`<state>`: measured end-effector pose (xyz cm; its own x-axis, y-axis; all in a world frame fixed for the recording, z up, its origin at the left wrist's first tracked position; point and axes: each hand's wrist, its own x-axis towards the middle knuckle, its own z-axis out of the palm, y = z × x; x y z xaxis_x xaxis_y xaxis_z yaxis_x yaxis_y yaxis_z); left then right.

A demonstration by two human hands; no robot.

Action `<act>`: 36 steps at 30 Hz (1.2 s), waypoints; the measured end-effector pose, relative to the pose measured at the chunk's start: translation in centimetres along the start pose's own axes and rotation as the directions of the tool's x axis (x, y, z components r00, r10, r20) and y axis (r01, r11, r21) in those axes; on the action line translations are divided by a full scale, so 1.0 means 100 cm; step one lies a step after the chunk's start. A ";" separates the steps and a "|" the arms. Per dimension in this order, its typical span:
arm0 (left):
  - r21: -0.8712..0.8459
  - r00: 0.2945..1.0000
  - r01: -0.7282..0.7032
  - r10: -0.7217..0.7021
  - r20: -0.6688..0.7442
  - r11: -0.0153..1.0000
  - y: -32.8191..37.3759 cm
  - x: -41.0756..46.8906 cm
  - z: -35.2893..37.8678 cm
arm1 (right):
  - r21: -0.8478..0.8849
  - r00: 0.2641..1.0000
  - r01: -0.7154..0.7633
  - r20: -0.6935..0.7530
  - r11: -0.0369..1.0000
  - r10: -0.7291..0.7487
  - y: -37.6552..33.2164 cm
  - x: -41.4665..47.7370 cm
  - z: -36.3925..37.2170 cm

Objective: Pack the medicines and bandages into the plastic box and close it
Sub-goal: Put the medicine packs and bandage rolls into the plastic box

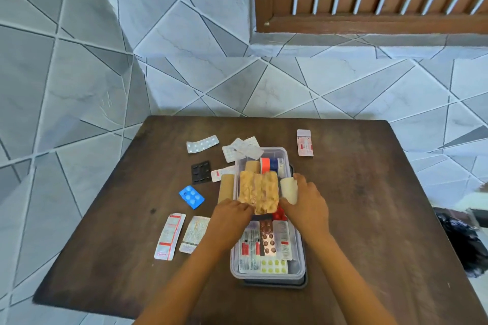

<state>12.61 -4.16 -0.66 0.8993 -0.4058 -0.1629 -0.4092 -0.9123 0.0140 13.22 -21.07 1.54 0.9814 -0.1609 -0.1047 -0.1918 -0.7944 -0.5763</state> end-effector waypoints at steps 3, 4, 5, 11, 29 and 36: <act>0.103 0.997 -0.070 0.073 -0.022 0.992 0.007 0.001 0.004 | -0.025 0.999 0.019 -0.037 1.000 -0.020 -0.005 0.001 0.000; 0.104 0.996 -0.077 0.081 -0.038 0.992 0.009 0.004 0.006 | -0.022 0.999 0.026 -0.027 0.999 -0.027 -0.006 0.002 0.002; 0.090 0.995 -0.081 0.087 -0.058 0.993 0.012 0.009 0.008 | -0.018 0.999 0.034 0.005 0.999 -0.034 -0.008 0.004 0.005; 0.041 0.990 -0.045 0.039 0.135 0.998 0.015 0.017 0.014 | -0.204 0.990 0.103 0.118 0.973 -0.080 -0.014 0.008 0.037; -0.212 0.821 0.546 -0.467 0.329 0.810 -0.088 -0.022 0.034 | -0.355 0.919 0.393 0.176 0.848 -0.352 -0.051 0.004 0.059; -0.247 0.825 0.531 -0.427 0.371 0.811 -0.091 -0.028 0.051 | -0.541 0.798 0.587 0.512 0.602 -0.318 -0.104 0.019 0.098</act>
<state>13.03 5.50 -5.42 0.8590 0.0749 -0.5065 0.1837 -0.9684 0.1685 17.14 -7.34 -0.57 0.8487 0.4243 -0.3158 0.4560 -0.8895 0.0305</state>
